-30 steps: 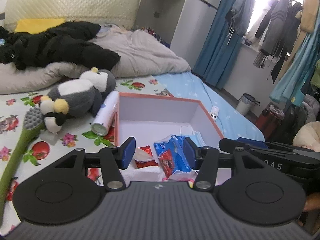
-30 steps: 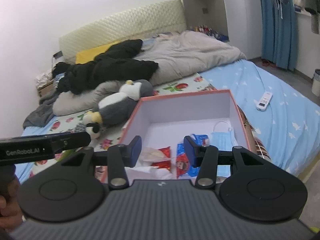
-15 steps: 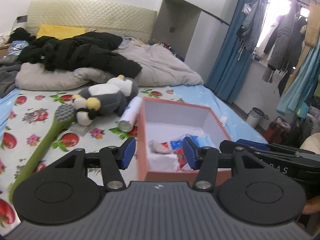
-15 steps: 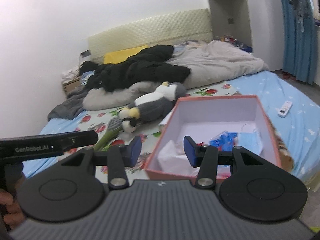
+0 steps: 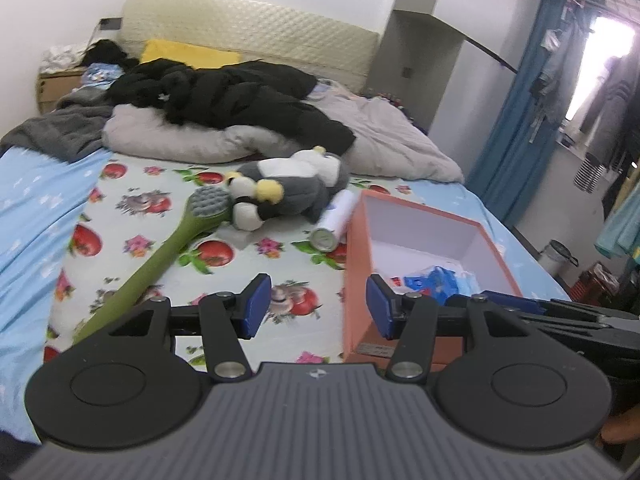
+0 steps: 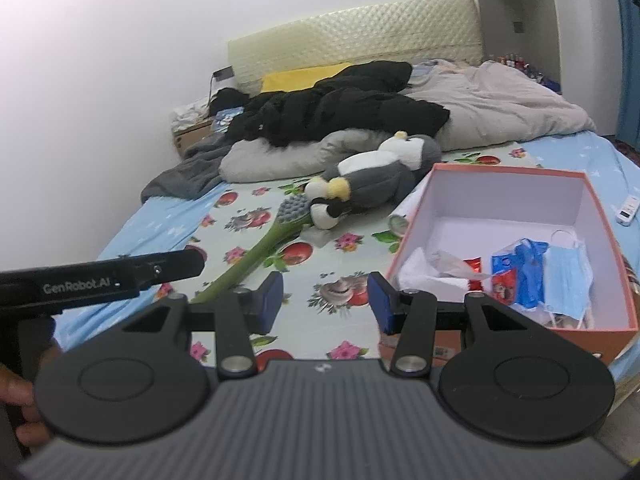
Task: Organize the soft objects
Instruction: 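Withdraw both open tools from the box toward the plush penguin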
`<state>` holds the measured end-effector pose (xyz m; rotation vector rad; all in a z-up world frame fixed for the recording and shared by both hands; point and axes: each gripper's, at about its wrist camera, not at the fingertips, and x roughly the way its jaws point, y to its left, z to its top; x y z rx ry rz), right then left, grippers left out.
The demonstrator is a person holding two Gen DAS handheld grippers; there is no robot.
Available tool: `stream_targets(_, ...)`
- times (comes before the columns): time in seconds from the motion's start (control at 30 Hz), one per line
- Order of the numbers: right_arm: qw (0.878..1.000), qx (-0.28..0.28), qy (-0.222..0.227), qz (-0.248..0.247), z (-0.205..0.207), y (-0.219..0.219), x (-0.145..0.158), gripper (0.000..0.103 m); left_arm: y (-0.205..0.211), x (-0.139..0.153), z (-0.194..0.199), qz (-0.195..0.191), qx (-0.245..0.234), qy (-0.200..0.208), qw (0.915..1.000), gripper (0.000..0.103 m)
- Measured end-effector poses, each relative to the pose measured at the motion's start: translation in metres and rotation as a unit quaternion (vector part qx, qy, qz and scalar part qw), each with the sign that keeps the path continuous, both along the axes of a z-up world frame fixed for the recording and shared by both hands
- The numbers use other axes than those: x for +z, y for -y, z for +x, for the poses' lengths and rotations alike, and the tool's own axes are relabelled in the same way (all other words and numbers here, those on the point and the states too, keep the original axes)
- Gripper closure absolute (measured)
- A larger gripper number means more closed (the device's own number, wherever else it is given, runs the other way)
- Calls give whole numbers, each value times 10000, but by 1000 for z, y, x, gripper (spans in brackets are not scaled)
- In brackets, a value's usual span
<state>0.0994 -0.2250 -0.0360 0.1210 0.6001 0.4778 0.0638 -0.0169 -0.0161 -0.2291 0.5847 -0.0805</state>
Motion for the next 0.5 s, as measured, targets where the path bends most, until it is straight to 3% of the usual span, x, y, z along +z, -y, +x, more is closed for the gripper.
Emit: stream_targets(0.5,9988,363,-335,-61,14,-36,-26,54,-44,-37,-6,-134,578,-338,9977,44)
